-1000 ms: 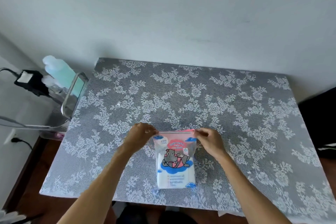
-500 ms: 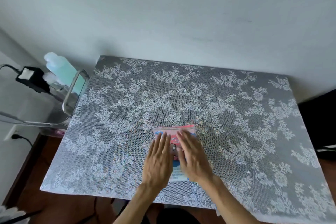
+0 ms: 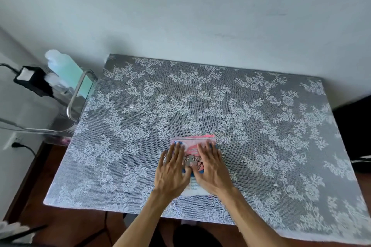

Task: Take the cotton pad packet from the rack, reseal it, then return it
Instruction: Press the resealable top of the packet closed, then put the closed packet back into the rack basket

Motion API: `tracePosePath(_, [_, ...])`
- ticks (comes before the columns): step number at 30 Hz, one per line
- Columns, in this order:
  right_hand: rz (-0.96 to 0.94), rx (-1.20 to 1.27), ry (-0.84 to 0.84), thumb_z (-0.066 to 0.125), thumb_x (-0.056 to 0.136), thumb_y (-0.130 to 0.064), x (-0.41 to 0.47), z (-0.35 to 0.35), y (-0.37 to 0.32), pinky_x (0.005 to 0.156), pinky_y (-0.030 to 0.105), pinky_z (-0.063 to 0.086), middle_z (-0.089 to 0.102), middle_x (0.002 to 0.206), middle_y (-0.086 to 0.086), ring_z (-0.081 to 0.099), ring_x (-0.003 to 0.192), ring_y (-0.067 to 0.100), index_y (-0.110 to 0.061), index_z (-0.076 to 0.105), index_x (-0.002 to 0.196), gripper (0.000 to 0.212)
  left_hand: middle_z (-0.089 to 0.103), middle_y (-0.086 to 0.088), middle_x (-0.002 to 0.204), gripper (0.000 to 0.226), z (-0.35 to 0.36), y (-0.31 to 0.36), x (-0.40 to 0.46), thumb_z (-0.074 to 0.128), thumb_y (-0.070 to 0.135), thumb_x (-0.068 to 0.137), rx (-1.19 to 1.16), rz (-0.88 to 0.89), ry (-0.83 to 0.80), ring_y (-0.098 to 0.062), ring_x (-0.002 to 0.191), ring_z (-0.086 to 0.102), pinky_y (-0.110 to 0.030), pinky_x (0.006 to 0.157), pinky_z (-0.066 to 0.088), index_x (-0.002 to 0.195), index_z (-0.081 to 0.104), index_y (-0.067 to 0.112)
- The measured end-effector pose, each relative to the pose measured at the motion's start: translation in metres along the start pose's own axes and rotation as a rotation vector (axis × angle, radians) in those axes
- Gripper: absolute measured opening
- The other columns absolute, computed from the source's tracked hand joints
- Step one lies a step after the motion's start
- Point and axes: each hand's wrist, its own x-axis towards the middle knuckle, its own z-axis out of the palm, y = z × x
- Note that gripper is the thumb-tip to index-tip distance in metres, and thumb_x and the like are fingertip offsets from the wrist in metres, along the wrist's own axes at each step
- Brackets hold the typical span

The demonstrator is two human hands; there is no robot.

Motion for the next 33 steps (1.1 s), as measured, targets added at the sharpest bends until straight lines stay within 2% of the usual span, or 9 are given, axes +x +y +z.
tracePosePath(6, [-0.001,0.079,-0.028,0.008,0.086,-0.076,0.001,-0.009,-0.001,0.120,0.044,-0.009,-0.017,0.160,0.004,-0.024,0.145,0.017,-0.028,-0.010,0.152,0.083,-0.003,0.002,0.162,0.076,-0.004,-0.001,0.001,0.011,0.058,0.089,-0.011,0.002,0.008,-0.010,0.148,-0.012,-0.039,0.123,-0.002,0.154,0.002,0.021])
tracePosePath(10, [-0.070,0.108,0.114,0.014,0.097,-0.060,-0.008,-0.021,0.004,0.121,0.041,-0.008,-0.010,0.162,0.001,-0.014,0.148,0.014,-0.025,0.003,0.154,0.068,-0.003,0.000,0.162,0.067,-0.010,0.000,-0.005,0.014,0.051,0.096,-0.063,0.068,0.104,-0.011,0.149,-0.012,-0.038,0.123,0.001,0.155,0.006,0.019])
tracePosePath(13, [-0.171,0.021,0.093,0.019,0.101,-0.053,-0.010,-0.021,0.007,0.122,0.044,-0.002,-0.007,0.162,0.003,-0.014,0.148,0.015,-0.025,0.006,0.154,0.062,-0.001,0.001,0.163,0.062,-0.010,0.000,-0.005,0.010,0.045,0.098,-0.063,0.104,0.074,-0.010,0.148,-0.013,-0.037,0.123,0.003,0.155,0.005,0.020])
tracePosePath(19, [-0.097,-0.073,-0.003,0.017,0.090,-0.076,-0.001,-0.016,0.028,0.119,0.050,-0.007,-0.007,0.162,-0.002,-0.017,0.146,0.008,-0.025,0.001,0.154,0.083,-0.001,0.006,0.162,0.069,-0.004,-0.010,-0.001,0.007,0.055,0.093,0.052,0.075,-0.017,-0.009,0.147,-0.017,-0.043,0.121,-0.011,0.154,0.002,0.023])
tracePosePath(24, [-0.094,-0.104,0.000,0.015,0.089,-0.078,0.000,-0.014,0.031,0.115,0.051,-0.015,-0.007,0.162,-0.004,-0.018,0.146,0.007,-0.025,0.000,0.154,0.085,-0.005,0.005,0.162,0.073,-0.003,-0.015,0.003,0.003,0.062,0.092,0.064,0.081,-0.034,-0.010,0.147,-0.018,-0.047,0.118,-0.018,0.154,-0.004,0.024])
tracePosePath(27, [-0.098,-0.050,0.011,0.013,0.090,-0.076,-0.003,-0.019,0.026,0.119,0.056,-0.005,-0.005,0.162,-0.001,-0.015,0.147,0.009,-0.026,0.004,0.153,0.082,-0.009,-0.002,0.161,0.075,-0.006,-0.015,0.000,0.001,0.062,0.091,0.024,0.074,-0.010,-0.014,0.147,-0.018,-0.046,0.120,-0.015,0.153,-0.007,0.020])
tracePosePath(29, [-0.068,0.089,0.090,0.017,0.094,-0.069,-0.008,-0.027,0.022,0.118,0.057,0.009,0.008,0.162,0.002,-0.001,0.149,0.012,-0.027,0.018,0.152,0.072,-0.003,-0.005,0.162,0.075,-0.011,-0.013,-0.004,-0.001,0.058,0.092,-0.011,0.039,0.050,-0.017,0.149,-0.013,-0.043,0.122,-0.010,0.154,-0.003,0.015])
tracePosePath(31, [0.037,0.282,0.221,0.026,0.097,-0.058,-0.016,-0.036,0.019,0.113,0.055,0.031,0.028,0.157,0.005,0.024,0.144,0.018,-0.026,0.032,0.147,0.061,0.017,-0.007,0.161,0.074,-0.017,-0.010,-0.013,0.004,0.058,0.095,-0.090,-0.026,0.139,-0.020,0.150,0.006,-0.042,0.123,0.004,0.154,0.008,0.014])
tracePosePath(33, [0.119,0.347,0.332,0.034,0.097,-0.051,-0.027,-0.040,0.018,0.102,0.045,0.045,0.044,0.140,0.004,0.041,0.126,0.014,-0.026,0.037,0.143,0.052,0.042,-0.009,0.150,0.072,-0.022,-0.010,-0.025,0.015,0.061,0.096,-0.198,-0.110,0.222,-0.026,0.139,0.036,-0.043,0.116,0.030,0.153,0.021,0.016])
